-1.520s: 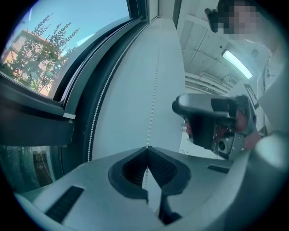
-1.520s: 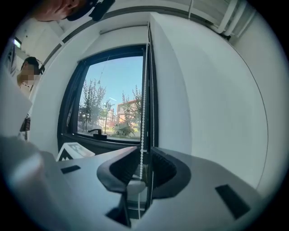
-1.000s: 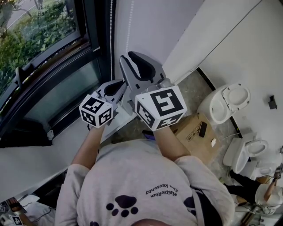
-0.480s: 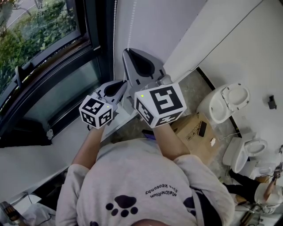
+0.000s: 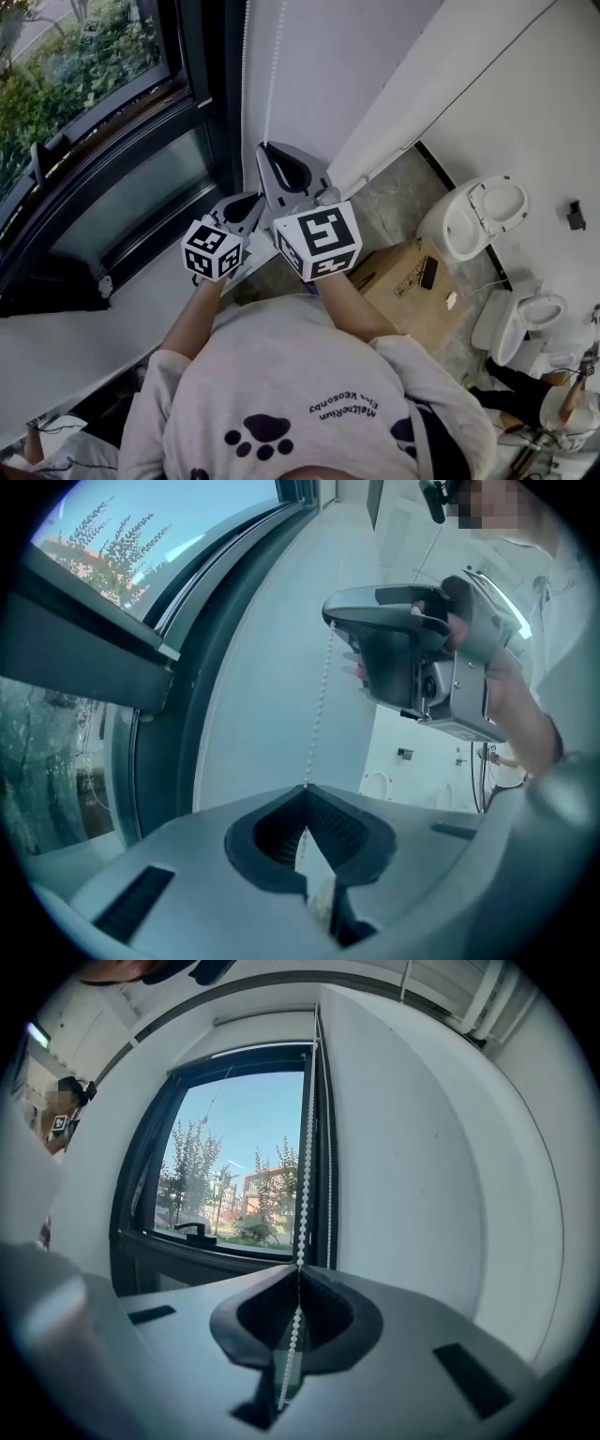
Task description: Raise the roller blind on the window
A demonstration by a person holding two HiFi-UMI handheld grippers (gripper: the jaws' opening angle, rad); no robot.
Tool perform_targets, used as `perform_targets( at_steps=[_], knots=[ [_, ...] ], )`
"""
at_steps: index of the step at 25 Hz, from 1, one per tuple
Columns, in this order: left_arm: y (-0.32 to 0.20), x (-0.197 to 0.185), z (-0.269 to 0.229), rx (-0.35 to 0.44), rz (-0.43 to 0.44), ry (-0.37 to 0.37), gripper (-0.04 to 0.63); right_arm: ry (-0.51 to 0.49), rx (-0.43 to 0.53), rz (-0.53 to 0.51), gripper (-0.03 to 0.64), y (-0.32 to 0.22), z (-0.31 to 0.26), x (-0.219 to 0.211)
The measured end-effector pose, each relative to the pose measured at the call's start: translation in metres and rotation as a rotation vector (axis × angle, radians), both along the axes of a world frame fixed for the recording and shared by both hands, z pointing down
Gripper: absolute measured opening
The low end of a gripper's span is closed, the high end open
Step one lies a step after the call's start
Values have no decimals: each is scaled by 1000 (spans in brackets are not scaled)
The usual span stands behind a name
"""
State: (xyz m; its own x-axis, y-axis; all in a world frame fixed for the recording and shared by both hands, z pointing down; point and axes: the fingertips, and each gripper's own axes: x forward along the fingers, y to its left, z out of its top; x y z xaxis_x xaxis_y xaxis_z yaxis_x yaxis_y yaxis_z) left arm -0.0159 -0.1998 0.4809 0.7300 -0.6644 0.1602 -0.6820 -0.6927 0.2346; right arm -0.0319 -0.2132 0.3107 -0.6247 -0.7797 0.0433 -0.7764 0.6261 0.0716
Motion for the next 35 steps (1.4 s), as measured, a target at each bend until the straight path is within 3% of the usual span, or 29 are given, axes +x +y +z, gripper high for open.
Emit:
perform_targets(
  at_steps=[10,17,19,24,28,32,35],
  knots=[
    [7,-7,52,-84,-23,-38,9,49,-60,4,11,2,53,-5],
    [9,-8,55,-49,-12,-89,15,48,-70,1,9,2,57,-8],
    [11,-6,51,-39,-4,-69,164,47,-70,1,10,1,57,-8],
    [14,-13,14,19,-20,6,169,46,-66,4,9,1,57,-7],
    [12,-35,-35,103,-92,76,128,53,-52,12,9,1,57,-6],
    [15,-43,-82,204,-125,55,32,49,-31,21,11,2,53,-3],
    [19,-42,-100,204,-134,53,8,58,-15,25,11,4,51,-2]
  ],
)
